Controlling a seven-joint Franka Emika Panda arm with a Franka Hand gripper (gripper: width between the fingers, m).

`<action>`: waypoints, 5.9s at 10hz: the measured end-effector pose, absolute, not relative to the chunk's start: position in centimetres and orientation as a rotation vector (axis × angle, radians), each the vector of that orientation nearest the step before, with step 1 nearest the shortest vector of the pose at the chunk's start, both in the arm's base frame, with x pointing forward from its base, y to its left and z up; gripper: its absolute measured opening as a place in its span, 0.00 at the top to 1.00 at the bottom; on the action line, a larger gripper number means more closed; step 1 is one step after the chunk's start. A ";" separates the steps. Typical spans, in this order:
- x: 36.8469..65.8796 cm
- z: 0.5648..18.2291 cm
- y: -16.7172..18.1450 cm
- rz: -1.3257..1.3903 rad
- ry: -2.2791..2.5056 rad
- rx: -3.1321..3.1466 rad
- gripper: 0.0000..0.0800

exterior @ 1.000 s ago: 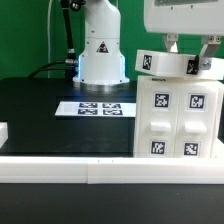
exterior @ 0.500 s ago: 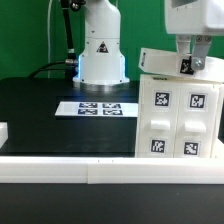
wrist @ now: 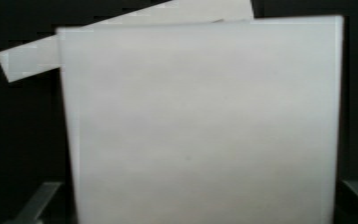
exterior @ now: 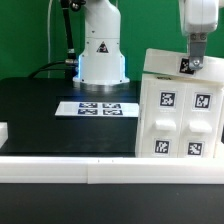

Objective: Assemble cabinet

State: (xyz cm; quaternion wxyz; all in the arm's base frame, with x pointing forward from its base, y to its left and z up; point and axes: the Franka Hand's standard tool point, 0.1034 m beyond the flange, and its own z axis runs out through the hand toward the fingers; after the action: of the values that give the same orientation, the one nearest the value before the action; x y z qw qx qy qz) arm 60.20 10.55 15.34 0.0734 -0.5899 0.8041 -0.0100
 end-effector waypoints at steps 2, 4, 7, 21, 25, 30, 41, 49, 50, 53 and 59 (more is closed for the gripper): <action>60.2 15.4 10.5 -0.011 2.359 -1.821 0.06; 60.4 16.2 10.5 0.005 2.313 -1.837 0.02; 60.7 17.9 10.8 0.052 2.294 -1.746 0.00; 61.3 18.4 9.9 -0.027 0.883 -2.882 0.00; 61.2 18.5 9.6 -0.005 0.361 -3.009 0.00; 61.5 18.5 9.8 -0.082 -0.386 -3.057 0.00; 61.3 17.9 9.3 -0.056 -1.753 -2.692 0.00; 60.7 16.6 8.2 0.017 -2.145 -2.451 0.00; 60.5 16.3 8.1 0.020 -2.143 -2.452 0.00; 60.3 15.9 7.9 0.030 -2.134 -2.456 0.00; 60.3 15.9 7.4 0.029 -2.086 -2.498 0.31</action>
Offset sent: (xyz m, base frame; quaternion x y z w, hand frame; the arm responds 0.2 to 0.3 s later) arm -0.0102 -0.0022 0.0174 -0.0047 -0.0538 -0.0059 0.9985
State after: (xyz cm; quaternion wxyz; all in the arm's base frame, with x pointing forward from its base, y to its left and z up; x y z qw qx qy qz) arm 60.33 7.43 15.91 0.0565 0.7663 0.6400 -0.0090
